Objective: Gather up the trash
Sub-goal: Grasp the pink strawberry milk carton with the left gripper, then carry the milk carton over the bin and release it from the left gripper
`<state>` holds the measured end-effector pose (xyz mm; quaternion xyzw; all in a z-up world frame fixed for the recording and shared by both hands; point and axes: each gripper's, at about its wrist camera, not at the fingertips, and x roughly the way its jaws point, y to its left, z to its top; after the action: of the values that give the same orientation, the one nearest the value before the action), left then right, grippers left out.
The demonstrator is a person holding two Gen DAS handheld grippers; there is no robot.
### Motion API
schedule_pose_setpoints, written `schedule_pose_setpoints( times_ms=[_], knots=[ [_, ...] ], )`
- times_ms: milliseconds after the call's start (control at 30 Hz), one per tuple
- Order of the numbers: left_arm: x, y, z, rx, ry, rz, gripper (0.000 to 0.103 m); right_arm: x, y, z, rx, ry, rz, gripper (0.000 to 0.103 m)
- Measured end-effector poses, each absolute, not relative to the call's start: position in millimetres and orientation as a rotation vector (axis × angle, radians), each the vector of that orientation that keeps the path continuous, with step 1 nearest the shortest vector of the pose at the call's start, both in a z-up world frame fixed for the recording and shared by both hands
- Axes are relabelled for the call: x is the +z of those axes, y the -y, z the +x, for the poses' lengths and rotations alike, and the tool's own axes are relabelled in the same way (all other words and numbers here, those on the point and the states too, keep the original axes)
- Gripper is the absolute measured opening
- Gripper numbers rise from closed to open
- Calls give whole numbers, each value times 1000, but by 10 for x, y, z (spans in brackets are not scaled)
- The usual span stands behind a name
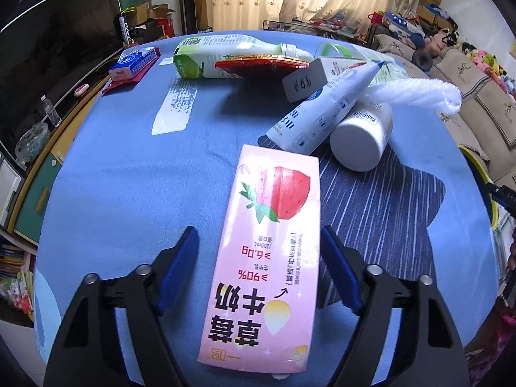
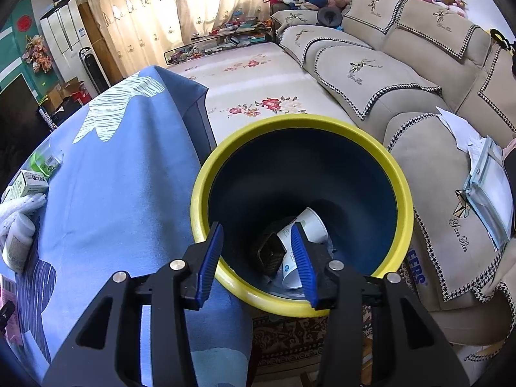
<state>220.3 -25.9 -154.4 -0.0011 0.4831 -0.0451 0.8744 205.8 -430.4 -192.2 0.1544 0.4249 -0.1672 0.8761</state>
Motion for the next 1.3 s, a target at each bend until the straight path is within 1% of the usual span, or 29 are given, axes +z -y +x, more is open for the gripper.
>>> schedule_pose_setpoints(
  times_ms=[100, 167, 300, 467, 667, 800, 900, 933, 1067, 1300],
  knots=[
    [-1551, 252, 2187, -88, -1007, 9, 63, -1920, 4309, 2053, -347, -886, 325, 43],
    [-1538, 238, 2174, -95, -1005, -4, 51, -1916, 4313, 2046, -347, -884, 328, 43],
    [-1465, 258, 2106, -133, -995, -31, 51, -1902, 4333, 2017, -346, -877, 334, 43],
    [-1237, 493, 1939, -209, -951, -12, 51, -1887, 4396, 1948, -353, -863, 347, 43],
    [-865, 1064, 1745, -373, -884, 47, 51, -1829, 4519, 1767, -366, -836, 365, 43],
    [-686, 1578, 1704, -503, -853, 96, 51, -1738, 4650, 1568, -388, -800, 373, 43],
    [-605, 2006, 1738, -579, -840, 134, 51, -1681, 4769, 1413, -410, -774, 379, 48],
    [-593, 2146, 1762, -603, -841, 144, 51, -1668, 4819, 1361, -422, -766, 380, 49],
    [-612, 2666, 1862, -685, -851, 170, 51, -1695, 5060, 1138, -459, -750, 409, 50],
    [-852, 3621, 2151, -746, -909, 223, 52, -1845, 5531, 840, -523, -771, 460, 50]
  ],
)
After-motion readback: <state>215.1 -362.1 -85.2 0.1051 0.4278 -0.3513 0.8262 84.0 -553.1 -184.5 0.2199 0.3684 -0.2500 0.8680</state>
